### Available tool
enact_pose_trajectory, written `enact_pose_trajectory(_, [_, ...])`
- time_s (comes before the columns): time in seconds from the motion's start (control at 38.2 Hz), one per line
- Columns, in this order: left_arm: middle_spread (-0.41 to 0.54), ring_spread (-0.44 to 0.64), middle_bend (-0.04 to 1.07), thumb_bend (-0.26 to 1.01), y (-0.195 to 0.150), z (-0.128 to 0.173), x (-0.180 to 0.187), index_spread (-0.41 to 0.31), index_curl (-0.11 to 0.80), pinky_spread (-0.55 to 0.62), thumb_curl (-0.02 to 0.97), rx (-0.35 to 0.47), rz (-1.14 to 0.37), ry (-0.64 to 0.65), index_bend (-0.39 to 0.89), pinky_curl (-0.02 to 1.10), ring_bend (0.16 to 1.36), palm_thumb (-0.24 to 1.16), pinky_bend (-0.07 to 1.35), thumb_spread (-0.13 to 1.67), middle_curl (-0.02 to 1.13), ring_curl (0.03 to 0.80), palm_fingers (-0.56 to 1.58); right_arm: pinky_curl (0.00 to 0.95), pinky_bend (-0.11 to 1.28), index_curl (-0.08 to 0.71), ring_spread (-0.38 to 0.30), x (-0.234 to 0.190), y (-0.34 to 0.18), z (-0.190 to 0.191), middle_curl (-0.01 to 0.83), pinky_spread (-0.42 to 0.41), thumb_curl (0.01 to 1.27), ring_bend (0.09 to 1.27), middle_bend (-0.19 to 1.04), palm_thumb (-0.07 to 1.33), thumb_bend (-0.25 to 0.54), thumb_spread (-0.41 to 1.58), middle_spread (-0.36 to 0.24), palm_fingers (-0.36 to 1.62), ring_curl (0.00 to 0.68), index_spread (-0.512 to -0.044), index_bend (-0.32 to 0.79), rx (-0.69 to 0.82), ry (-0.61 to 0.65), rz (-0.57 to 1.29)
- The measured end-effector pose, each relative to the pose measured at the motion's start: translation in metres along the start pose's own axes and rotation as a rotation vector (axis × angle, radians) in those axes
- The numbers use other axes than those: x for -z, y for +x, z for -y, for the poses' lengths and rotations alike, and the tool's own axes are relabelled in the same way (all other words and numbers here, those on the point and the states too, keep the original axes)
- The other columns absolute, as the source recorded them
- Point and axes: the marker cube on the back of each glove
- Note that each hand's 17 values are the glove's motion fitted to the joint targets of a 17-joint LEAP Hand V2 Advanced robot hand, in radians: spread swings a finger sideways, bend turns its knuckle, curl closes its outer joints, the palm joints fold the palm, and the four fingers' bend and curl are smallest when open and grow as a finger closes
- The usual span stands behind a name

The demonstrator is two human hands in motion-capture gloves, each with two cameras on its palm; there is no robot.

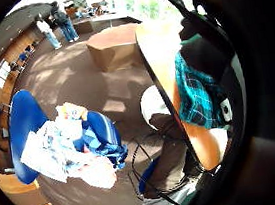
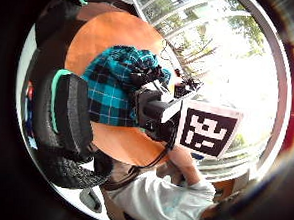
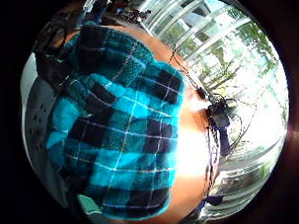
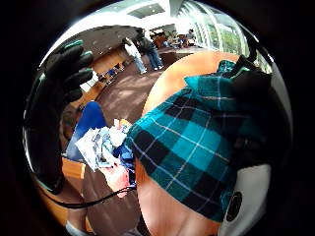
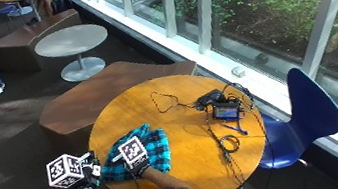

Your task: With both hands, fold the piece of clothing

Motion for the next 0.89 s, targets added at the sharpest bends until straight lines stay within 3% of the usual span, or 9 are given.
enact_pose_trajectory(0.13, [-0.102, 0.0, 0.24, 0.11, 0.007, 0.002, -0.001, -0.122, 0.308, 0.01, 0.232, -0.014, -0.003, -0.01, 0.12, 0.42, 0.54, 0.29, 0.5, 1.52, 0.41, 0.34, 0.63, 0.355, 0.43, 0.349, -0.238, 0.015, 0.014, -0.007, 0.357, -0.184, 0.69, 0.39, 0.15, 1.12, -0.023, 0.59, -0.177, 0.98, 0.371, -0.31, 0.13, 0.058, -0.026, 0.002])
enact_pose_trajectory(0.24, [-0.105, -0.01, 0.24, 0.11, 0.019, 0.008, -0.007, -0.122, 0.304, 0.0, 0.239, -0.054, 0.016, -0.013, 0.12, 0.42, 0.53, 0.3, 0.5, 1.52, 0.41, 0.337, 0.64, 0.362, 0.42, 0.337, -0.217, 0.069, 0.047, -0.023, 0.36, -0.139, 0.66, 0.36, 0.17, 1.03, -0.056, 0.72, -0.167, 0.81, 0.373, -0.314, 0.1, 0.147, -0.092, 0.087])
enact_pose_trajectory(0.26, [-0.106, -0.01, 0.24, 0.11, 0.023, 0.009, -0.007, -0.122, 0.303, 0.0, 0.24, -0.066, 0.019, -0.011, 0.11, 0.42, 0.52, 0.3, 0.5, 1.52, 0.41, 0.337, 0.64, 0.374, 0.44, 0.338, -0.222, 0.084, 0.057, -0.027, 0.363, -0.139, 0.67, 0.39, 0.17, 1.05, -0.032, 0.72, -0.171, 0.85, 0.387, -0.315, 0.1, 0.17, -0.11, 0.109])
enact_pose_trajectory(0.39, [-0.108, -0.01, 0.23, 0.11, 0.055, 0.004, 0.0, -0.122, 0.299, 0.0, 0.245, -0.13, 0.034, -0.014, 0.12, 0.42, 0.52, 0.31, 0.49, 1.52, 0.42, 0.338, 0.64, 0.357, 0.4, 0.328, -0.203, 0.142, 0.107, -0.05, 0.362, -0.103, 0.62, 0.33, 0.18, 0.88, -0.076, 0.88, -0.159, 0.78, 0.364, -0.317, 0.13, 0.219, -0.198, 0.171])
enact_pose_trajectory(0.55, [-0.11, 0.0, 0.23, 0.11, 0.091, -0.006, 0.008, -0.122, 0.295, 0.0, 0.248, -0.196, 0.068, -0.042, 0.12, 0.42, 0.51, 0.31, 0.48, 1.52, 0.42, 0.338, 0.64, 0.358, 0.4, 0.313, -0.184, 0.18, 0.168, -0.077, 0.365, -0.065, 0.58, 0.32, 0.18, 0.78, -0.05, 1.0, -0.152, 0.71, 0.359, -0.321, 0.11, 0.135, -0.271, 0.186])
enact_pose_trajectory(0.68, [-0.11, 0.0, 0.22, 0.09, 0.119, -0.011, 0.003, -0.123, 0.291, 0.0, 0.246, -0.259, 0.128, -0.043, 0.12, 0.41, 0.51, 0.3, 0.46, 1.51, 0.42, 0.339, 0.64, 0.362, 0.41, 0.292, -0.151, 0.201, 0.211, -0.1, 0.368, -0.024, 0.55, 0.32, 0.19, 0.73, -0.034, 1.07, -0.138, 0.61, 0.359, -0.317, 0.09, -0.059, -0.254, 0.171])
enact_pose_trajectory(0.89, [-0.108, 0.01, 0.21, 0.07, 0.133, -0.015, -0.006, -0.127, 0.287, 0.02, 0.246, -0.308, 0.296, -0.091, 0.12, 0.41, 0.5, 0.28, 0.46, 1.48, 0.43, 0.338, 0.63, 0.359, 0.4, 0.278, -0.098, 0.207, 0.237, -0.118, 0.371, 0.046, 0.51, 0.3, 0.19, 0.68, -0.026, 1.14, -0.117, 0.55, 0.35, -0.319, 0.12, -0.2, -0.276, 0.047])
